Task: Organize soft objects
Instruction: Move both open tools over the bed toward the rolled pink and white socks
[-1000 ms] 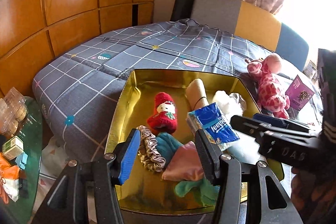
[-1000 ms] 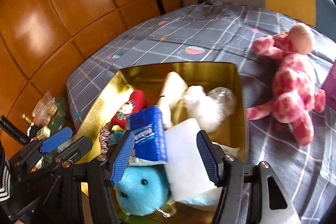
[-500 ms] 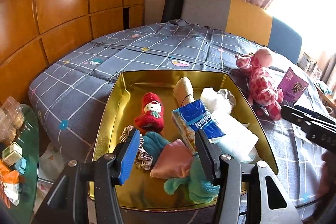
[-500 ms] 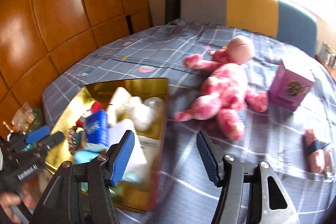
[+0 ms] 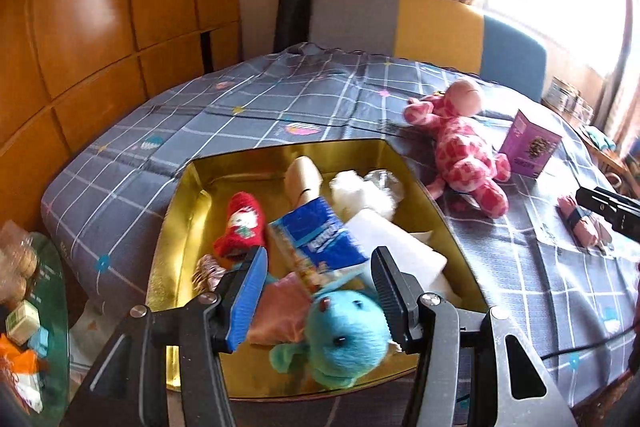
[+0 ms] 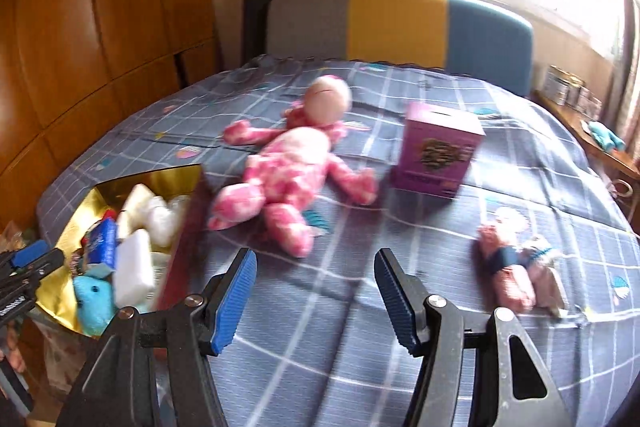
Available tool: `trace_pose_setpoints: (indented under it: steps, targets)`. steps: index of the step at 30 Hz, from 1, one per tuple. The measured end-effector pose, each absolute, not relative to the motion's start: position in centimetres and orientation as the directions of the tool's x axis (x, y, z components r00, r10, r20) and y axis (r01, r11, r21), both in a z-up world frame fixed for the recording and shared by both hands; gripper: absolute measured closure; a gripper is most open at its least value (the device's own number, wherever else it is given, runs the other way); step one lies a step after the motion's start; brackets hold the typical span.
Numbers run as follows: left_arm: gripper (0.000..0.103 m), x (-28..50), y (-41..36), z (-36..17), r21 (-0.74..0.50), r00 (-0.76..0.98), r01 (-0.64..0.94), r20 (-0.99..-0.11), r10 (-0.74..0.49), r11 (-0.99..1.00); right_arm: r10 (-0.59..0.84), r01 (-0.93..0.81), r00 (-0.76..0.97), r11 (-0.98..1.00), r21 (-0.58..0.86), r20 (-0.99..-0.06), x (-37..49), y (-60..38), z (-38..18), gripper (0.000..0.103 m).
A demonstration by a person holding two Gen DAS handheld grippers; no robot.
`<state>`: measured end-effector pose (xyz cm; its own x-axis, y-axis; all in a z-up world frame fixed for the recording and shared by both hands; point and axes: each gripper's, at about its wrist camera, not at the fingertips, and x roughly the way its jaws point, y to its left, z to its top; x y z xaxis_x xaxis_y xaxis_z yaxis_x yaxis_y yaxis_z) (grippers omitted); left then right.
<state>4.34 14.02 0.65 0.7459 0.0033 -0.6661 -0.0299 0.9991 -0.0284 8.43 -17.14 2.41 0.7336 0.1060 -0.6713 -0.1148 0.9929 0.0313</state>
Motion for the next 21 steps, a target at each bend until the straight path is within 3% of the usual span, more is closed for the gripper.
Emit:
trace_pose_setpoints:
  steps: [13,21]
  targets:
    - [0.048,5.2,7.8,2.4,0.032,0.757,0.127,-0.649,-0.076,0.991,-0.079,0.092,0.765,0.996,-0.013,-0.639,7.8,-27.2,3.6,0.041]
    - [0.048,6.0,3.2,2.7,0.070,0.742,0.227,-0.659,-0.126,0.971,-0.285,0.300,0.732,0.950,-0.083,-0.619,8.0,-35.0,2.1,0.041]
